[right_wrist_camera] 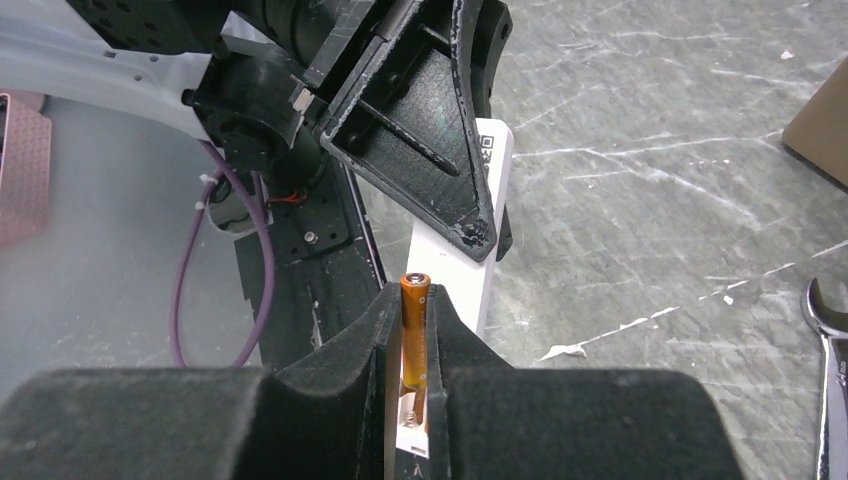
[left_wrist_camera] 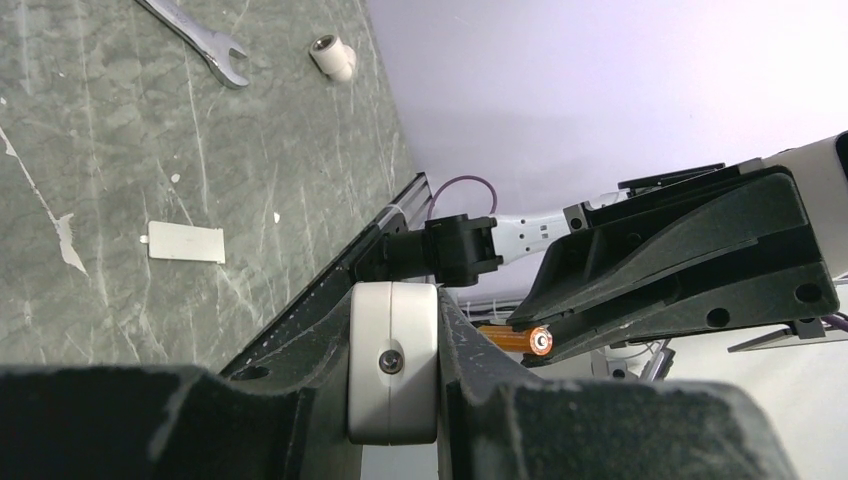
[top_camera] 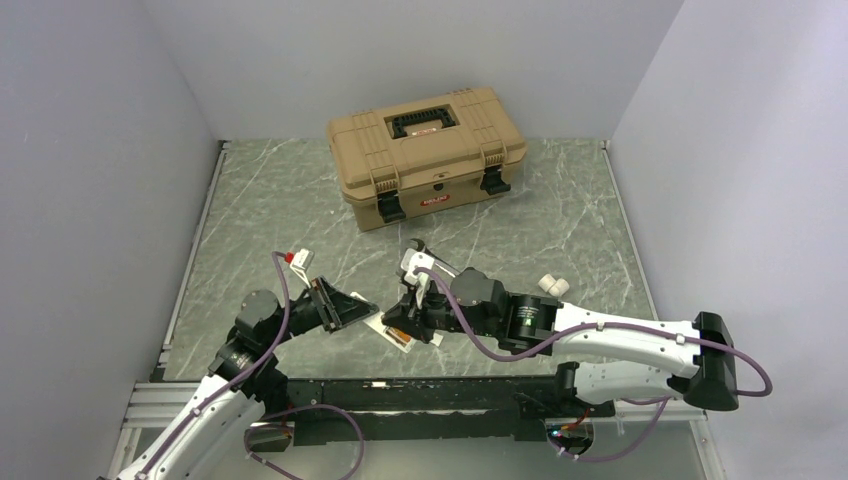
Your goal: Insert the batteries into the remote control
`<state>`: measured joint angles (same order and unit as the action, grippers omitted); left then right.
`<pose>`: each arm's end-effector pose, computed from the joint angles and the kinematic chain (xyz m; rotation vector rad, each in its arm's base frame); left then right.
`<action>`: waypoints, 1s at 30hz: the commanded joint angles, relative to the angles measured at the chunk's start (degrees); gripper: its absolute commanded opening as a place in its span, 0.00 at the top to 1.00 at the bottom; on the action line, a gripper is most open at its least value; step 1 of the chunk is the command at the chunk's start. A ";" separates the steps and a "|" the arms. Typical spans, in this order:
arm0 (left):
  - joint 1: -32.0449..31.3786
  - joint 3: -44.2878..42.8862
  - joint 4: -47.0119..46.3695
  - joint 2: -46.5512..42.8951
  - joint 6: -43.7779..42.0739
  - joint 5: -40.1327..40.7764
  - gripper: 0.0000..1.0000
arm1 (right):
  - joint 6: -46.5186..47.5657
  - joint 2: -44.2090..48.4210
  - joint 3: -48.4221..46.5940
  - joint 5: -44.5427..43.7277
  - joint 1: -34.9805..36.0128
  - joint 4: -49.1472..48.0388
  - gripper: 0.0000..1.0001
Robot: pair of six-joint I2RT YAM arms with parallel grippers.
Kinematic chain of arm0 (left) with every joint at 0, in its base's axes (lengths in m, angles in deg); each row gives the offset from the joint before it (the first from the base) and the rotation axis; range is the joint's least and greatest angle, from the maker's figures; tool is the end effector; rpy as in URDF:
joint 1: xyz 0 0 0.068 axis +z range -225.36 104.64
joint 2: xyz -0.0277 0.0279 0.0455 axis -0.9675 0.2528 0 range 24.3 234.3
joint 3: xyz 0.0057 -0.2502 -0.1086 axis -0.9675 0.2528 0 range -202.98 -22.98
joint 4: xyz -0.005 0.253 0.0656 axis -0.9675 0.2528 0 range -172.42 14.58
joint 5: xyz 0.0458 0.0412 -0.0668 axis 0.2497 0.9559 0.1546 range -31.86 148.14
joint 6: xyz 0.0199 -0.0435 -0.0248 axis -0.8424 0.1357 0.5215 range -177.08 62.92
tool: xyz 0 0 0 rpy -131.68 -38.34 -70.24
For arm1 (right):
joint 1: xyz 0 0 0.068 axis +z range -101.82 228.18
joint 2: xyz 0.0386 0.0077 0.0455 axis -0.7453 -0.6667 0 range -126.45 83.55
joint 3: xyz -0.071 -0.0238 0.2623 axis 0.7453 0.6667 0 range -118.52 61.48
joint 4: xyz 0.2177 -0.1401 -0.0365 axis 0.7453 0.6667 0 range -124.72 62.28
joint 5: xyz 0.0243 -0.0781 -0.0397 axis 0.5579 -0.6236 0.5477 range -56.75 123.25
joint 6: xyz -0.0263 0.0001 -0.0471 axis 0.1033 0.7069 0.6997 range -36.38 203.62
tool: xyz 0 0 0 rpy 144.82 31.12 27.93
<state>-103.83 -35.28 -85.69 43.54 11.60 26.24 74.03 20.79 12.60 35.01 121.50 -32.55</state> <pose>0.1010 -0.0762 0.2238 -0.1727 1.9344 -1.6738 0.0727 0.2462 0.3173 -1.0656 1.6710 1.0103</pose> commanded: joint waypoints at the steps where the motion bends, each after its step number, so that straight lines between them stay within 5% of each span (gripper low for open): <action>1: 0.26 -3.17 -1.08 -0.44 0.94 -1.28 1.00 | 0.52 1.37 0.72 0.55 0.33 -1.48 1.00; 30: 0.26 -2.30 -4.33 0.08 4.45 -0.60 1.00 | -2.37 0.78 4.22 -0.24 0.36 -4.14 1.00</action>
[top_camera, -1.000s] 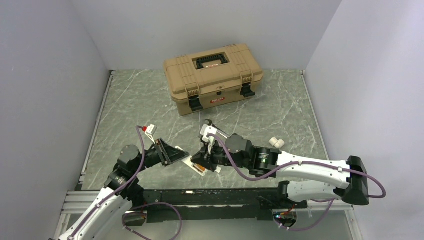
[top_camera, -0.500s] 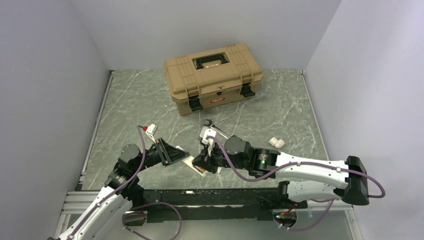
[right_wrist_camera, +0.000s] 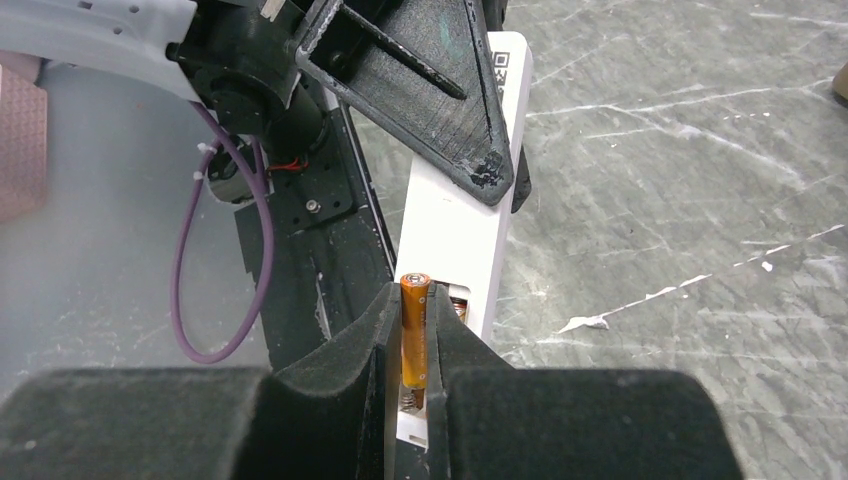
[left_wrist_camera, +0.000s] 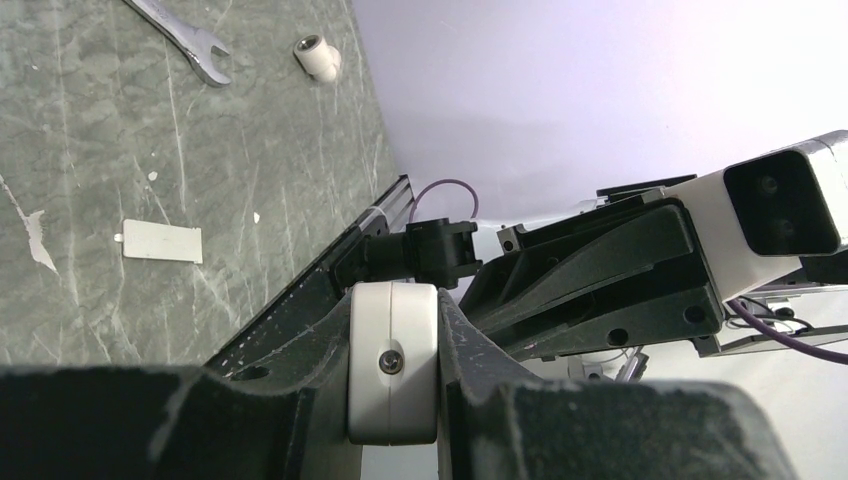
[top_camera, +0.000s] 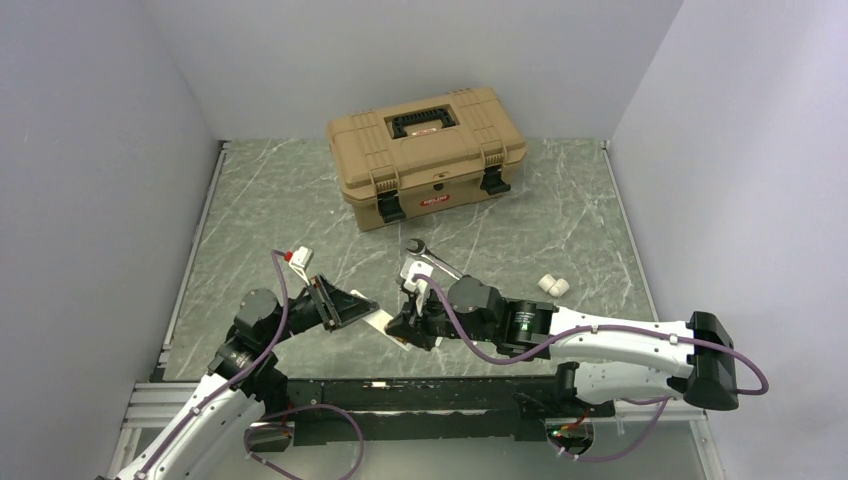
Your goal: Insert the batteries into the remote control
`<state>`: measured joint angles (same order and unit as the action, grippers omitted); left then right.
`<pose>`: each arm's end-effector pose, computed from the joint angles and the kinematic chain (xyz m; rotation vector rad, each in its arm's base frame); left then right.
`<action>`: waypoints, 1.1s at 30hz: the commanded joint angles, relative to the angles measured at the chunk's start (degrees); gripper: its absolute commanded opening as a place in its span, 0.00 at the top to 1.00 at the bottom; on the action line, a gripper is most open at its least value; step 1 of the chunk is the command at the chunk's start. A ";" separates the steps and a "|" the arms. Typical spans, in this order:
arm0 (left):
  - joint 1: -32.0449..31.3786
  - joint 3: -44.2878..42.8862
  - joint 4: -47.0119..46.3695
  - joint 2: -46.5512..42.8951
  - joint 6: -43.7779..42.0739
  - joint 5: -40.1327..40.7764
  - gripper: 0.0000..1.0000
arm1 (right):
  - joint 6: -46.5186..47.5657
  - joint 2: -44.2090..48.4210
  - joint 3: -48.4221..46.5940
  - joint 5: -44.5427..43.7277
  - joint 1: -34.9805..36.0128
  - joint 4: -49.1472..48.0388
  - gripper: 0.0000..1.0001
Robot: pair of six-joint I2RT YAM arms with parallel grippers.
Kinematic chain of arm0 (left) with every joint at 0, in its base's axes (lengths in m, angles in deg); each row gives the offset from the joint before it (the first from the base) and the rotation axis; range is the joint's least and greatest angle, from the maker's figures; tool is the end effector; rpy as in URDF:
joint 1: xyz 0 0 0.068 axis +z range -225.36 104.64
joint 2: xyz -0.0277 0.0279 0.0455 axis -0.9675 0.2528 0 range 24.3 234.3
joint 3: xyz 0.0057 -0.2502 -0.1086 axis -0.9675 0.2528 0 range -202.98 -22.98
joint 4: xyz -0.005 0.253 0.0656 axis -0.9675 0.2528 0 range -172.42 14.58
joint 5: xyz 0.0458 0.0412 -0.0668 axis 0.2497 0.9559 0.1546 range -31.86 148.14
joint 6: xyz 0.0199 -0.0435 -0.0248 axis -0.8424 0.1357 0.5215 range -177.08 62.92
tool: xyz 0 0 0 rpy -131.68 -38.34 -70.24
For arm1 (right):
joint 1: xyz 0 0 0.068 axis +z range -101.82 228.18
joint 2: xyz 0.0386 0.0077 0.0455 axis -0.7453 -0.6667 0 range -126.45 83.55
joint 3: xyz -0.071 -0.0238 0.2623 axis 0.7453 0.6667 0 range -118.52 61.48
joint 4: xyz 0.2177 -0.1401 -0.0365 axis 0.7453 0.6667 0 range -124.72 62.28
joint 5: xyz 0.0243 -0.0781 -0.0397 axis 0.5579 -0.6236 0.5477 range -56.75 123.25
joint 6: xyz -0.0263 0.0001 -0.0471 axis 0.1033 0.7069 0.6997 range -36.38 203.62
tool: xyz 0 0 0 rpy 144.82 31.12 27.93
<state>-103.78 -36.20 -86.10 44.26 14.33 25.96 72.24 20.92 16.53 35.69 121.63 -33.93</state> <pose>0.1019 -0.0767 0.2290 -0.2104 1.9351 -1.7104 0.0710 0.2441 0.2959 -1.0751 1.7265 1.0198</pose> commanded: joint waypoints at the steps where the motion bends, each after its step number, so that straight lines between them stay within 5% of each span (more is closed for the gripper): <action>1: 0.26 -1.32 -4.12 -0.52 1.87 -0.35 1.00 | -0.64 0.73 0.36 -1.02 0.20 -2.78 1.00; 33: 0.27 -1.46 -5.25 0.59 2.41 -0.15 1.00 | -1.77 2.55 3.05 -2.28 0.56 -0.97 1.00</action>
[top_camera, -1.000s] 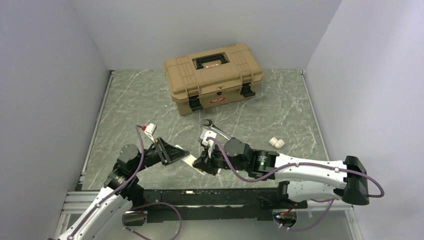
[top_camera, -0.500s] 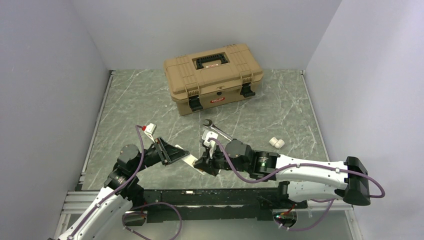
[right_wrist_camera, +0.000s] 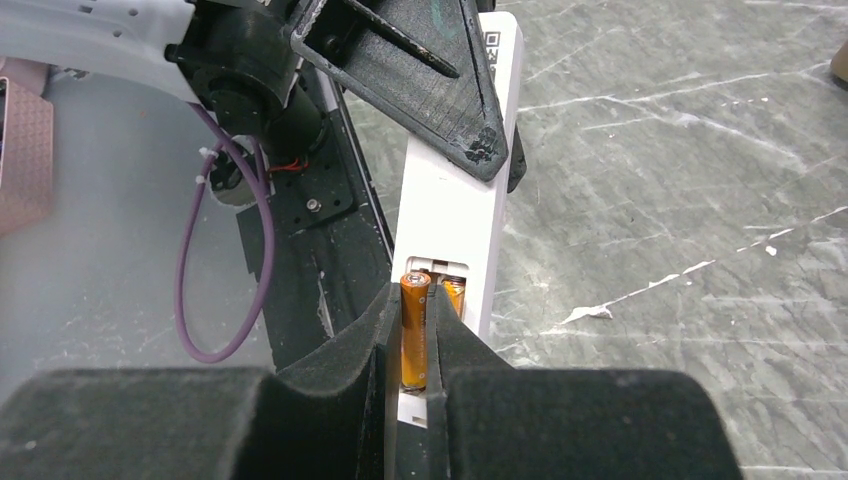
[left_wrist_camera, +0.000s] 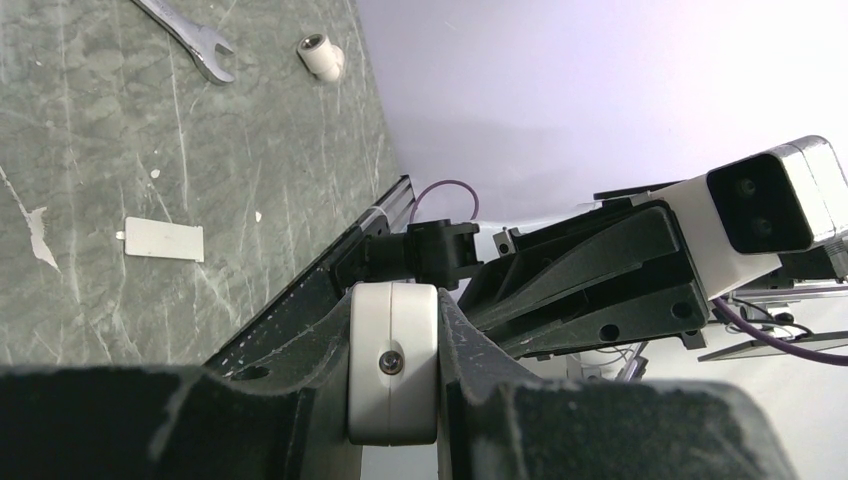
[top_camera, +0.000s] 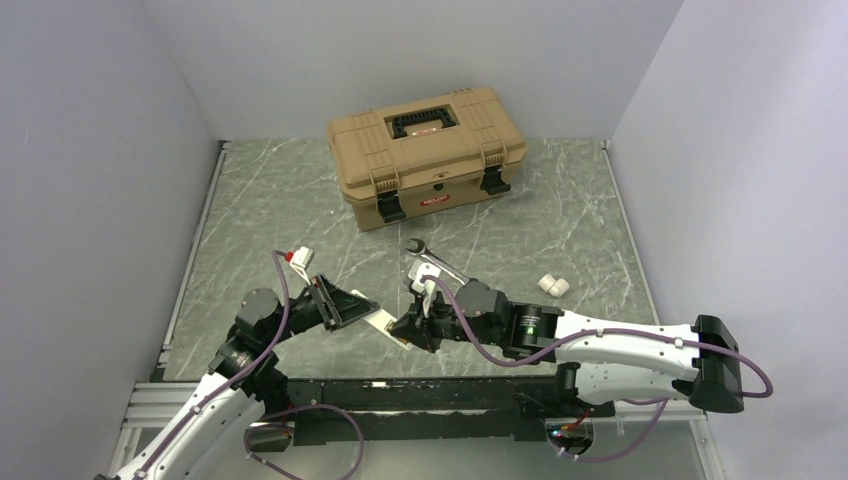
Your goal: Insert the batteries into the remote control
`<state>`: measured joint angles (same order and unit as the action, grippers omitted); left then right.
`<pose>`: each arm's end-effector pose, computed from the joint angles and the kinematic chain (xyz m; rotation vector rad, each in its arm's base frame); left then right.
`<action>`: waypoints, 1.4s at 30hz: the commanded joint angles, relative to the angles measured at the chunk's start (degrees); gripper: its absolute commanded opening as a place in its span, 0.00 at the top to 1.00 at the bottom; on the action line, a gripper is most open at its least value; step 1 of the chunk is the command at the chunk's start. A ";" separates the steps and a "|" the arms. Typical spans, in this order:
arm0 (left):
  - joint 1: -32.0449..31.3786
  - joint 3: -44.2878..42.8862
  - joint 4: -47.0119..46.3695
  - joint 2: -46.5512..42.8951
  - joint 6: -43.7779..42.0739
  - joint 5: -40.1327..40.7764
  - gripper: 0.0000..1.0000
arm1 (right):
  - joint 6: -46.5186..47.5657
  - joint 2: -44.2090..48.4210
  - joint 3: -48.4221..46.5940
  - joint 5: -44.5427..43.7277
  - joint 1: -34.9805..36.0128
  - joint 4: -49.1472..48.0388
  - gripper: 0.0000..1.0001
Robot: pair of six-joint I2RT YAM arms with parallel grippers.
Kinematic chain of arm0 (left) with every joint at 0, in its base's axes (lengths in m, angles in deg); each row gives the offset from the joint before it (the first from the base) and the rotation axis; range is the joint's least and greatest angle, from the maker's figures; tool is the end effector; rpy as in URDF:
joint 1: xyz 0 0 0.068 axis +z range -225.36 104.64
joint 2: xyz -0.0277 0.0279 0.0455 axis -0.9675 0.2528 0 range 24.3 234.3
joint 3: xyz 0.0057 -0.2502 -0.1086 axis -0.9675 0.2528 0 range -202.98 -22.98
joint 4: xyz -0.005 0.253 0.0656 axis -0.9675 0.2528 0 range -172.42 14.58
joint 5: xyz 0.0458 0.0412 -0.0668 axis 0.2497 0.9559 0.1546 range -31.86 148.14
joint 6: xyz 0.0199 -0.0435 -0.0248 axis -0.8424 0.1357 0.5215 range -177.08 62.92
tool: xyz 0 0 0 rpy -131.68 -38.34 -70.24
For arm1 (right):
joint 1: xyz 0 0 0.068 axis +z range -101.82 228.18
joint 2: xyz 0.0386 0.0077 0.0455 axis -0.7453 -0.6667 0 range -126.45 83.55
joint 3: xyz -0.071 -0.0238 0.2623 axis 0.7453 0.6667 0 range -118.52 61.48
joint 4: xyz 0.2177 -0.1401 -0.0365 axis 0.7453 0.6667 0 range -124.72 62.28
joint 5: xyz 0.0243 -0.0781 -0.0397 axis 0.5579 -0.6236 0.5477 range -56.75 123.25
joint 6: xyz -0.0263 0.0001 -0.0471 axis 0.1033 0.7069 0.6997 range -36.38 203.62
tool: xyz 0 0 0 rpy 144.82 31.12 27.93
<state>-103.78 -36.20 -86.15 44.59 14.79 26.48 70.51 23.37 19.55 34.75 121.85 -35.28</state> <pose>0.1027 -0.0769 0.2284 -0.2295 1.9381 -1.7078 0.0679 0.2350 0.2894 -1.0363 1.7367 1.0341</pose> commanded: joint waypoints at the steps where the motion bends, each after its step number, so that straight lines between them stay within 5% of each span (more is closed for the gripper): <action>1: 0.22 -1.46 -5.28 0.28 1.95 -0.69 1.00 | -0.05 -0.01 -0.03 -1.40 0.44 0.38 1.00; 13: 0.21 -1.44 -4.72 -0.21 1.80 -0.64 1.00 | -0.16 -0.18 -0.08 -1.41 0.61 1.49 0.75; 42: 0.23 -1.10 -5.10 0.46 1.46 -1.10 1.00 | -0.64 3.79 1.50 -7.83 0.65 -1.31 0.71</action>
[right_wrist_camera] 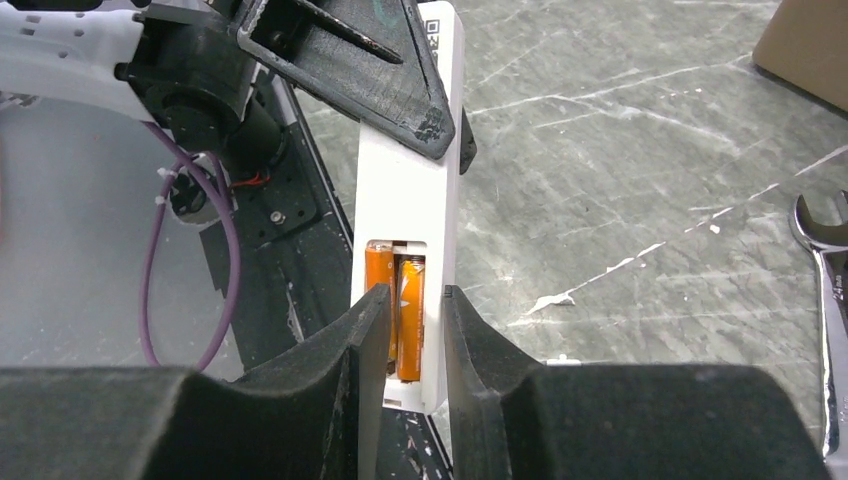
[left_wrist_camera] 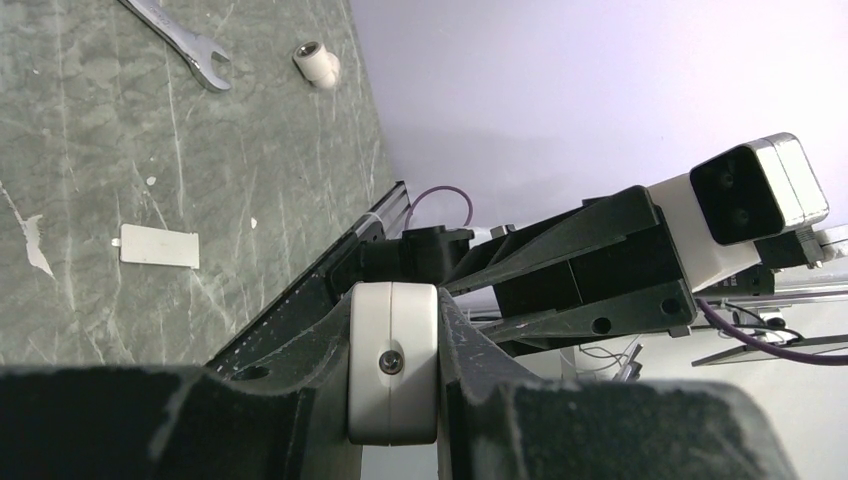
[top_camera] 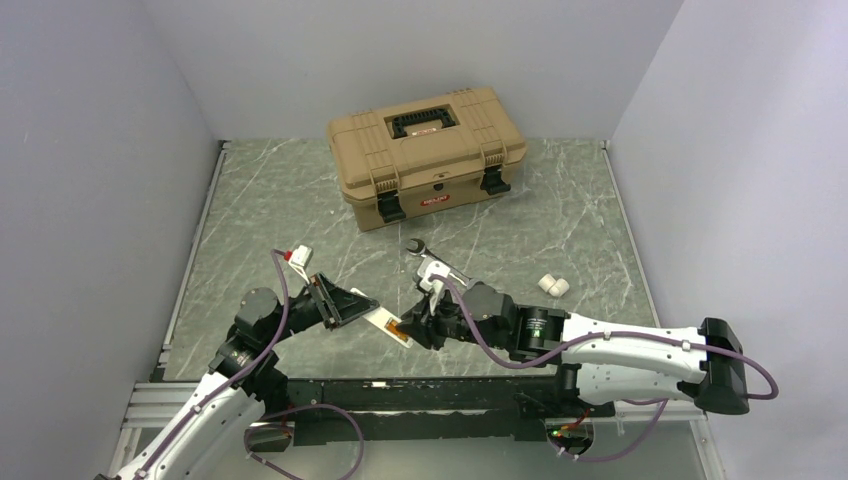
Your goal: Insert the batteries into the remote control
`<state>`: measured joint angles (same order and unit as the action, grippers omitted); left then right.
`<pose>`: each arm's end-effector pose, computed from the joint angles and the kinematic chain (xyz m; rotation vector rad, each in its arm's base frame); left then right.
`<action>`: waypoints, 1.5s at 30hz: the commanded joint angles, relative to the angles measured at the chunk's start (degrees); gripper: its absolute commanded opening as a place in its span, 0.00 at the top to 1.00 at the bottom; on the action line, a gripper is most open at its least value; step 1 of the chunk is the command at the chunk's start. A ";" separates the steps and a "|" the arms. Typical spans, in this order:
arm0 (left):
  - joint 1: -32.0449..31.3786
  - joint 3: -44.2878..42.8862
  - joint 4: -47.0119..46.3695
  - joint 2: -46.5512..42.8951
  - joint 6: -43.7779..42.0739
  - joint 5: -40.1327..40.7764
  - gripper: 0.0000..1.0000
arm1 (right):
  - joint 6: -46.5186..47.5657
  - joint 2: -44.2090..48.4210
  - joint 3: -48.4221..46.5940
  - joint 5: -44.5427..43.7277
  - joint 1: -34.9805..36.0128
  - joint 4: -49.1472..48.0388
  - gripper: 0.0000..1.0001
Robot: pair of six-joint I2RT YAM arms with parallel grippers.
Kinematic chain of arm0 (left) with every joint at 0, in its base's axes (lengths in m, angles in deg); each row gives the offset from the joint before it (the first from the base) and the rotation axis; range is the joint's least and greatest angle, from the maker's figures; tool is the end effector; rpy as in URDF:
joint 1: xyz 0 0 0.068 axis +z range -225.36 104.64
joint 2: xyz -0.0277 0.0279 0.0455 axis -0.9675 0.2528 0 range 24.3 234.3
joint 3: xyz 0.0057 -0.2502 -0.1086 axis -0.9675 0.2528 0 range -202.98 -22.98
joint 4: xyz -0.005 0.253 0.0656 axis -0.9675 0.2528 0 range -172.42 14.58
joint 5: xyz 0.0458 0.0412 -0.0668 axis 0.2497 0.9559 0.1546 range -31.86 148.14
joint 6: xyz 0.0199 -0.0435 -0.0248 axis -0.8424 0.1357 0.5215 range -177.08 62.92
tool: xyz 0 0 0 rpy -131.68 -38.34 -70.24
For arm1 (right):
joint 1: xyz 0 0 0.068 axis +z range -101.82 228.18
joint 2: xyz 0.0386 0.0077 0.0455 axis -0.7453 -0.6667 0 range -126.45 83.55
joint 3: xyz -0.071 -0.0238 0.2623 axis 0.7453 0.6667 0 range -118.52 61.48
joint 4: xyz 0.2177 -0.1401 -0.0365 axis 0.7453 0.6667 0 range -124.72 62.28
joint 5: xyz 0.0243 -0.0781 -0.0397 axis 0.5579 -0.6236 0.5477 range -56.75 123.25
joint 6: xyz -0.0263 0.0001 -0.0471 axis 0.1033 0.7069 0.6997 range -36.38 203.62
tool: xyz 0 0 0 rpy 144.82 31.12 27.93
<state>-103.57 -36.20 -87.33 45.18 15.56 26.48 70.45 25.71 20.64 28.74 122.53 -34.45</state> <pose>0.1042 -0.0771 0.2295 -0.2401 1.9287 -1.7172 0.0664 0.2264 0.2902 -0.9628 1.7422 0.9565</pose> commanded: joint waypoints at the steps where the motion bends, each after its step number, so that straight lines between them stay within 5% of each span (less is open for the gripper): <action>1: 0.00 -1.10 -3.73 -0.14 0.58 -1.04 1.00 | -0.56 1.70 0.41 -1.88 -0.06 -2.25 0.71; 21: 0.02 -0.57 -1.64 3.00 -4.48 -8.53 1.00 | 2.29 15.81 4.87 -4.87 -0.07 -5.16 0.53; 30: -0.01 -2.05 -1.68 7.30 -7.67 -15.23 1.00 | 20.08 17.18 7.51 13.98 -0.09 -6.90 0.40; 42: -0.09 -0.62 -7.06 8.84 -5.98 -19.15 1.00 | 34.49 13.67 7.30 32.49 -0.07 -9.46 0.45; 45: -0.21 -0.90 -7.75 9.41 -5.97 -20.03 1.00 | 36.08 11.54 6.95 33.53 -0.08 -10.70 0.53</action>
<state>-103.59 -36.20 -89.95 54.10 9.59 9.54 101.22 39.04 28.23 55.19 122.47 -39.78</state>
